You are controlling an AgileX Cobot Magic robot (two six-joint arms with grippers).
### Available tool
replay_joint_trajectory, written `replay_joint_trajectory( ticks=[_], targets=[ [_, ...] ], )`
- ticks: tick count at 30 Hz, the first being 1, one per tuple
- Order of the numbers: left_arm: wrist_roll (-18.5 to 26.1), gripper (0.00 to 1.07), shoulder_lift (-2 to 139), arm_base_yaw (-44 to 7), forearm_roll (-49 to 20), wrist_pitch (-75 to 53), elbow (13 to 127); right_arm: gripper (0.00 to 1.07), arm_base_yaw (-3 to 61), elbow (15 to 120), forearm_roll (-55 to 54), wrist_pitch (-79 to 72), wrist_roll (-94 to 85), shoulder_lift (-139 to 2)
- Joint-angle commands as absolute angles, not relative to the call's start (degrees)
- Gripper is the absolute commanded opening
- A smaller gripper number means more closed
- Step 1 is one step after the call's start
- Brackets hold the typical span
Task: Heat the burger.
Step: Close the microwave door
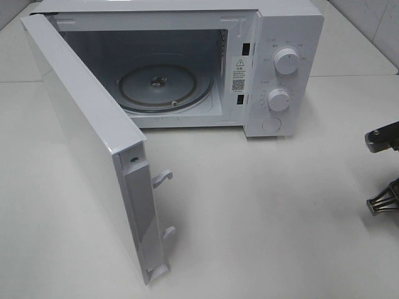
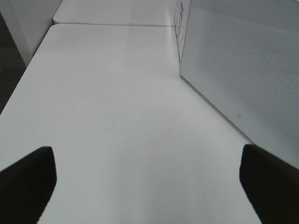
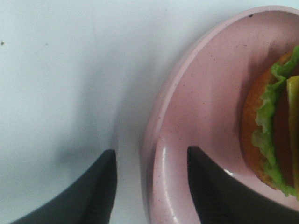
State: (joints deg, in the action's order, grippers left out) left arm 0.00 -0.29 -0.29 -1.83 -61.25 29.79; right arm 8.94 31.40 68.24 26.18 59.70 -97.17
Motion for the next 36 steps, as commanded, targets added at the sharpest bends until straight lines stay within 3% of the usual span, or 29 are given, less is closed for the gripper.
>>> replay_joint_trajectory(
  ticks=[1,5,7,10,15,23,30,32,36],
  targets=[
    [0.0,1.01,-0.6,-0.2,-2.0,-61.4,29.6,0.62,8.6,33.3,65.3,27.1,61.4,-97.2],
    [0.0,1.01,-0.6,-0.2,-2.0,-61.4,29.6,0.68,8.6,34.4,62.9,28.9,61.8,-96.7],
    [0.0,1.01,-0.6,-0.2,-2.0,-61.4,29.6,0.72,8.6,35.2,56.3,29.1,57.8,-94.2],
    [0.0,1.01,-0.6,-0.2,-2.0,-61.4,29.6,0.72,8.6,35.3,53.7,29.1,55.1,-93.2],
    [0.0,1.01,-0.6,-0.2,-2.0,-61.4,29.6,0.72,8.6,35.3,28.9,32.9,27.3,-84.5],
    [0.0,1.01,-0.6,-0.2,-2.0,-61.4,29.6,0.72,8.6,35.3,9.2,36.8,5.6,-71.0],
    [0.0,1.01,-0.6,-0.2,-2.0,-61.4,29.6,0.76,8.6,35.3,7.6,37.2,6.0,-61.0],
    [0.0,1.01,-0.6,-0.2,-2.0,-61.4,29.6,0.83,8.6,35.3,10.3,38.8,9.4,-57.1],
    [0.0,1.01,-0.6,-0.2,-2.0,-61.4,29.6,0.85,8.6,35.3,14.3,42.7,11.3,-53.2]
  ],
)
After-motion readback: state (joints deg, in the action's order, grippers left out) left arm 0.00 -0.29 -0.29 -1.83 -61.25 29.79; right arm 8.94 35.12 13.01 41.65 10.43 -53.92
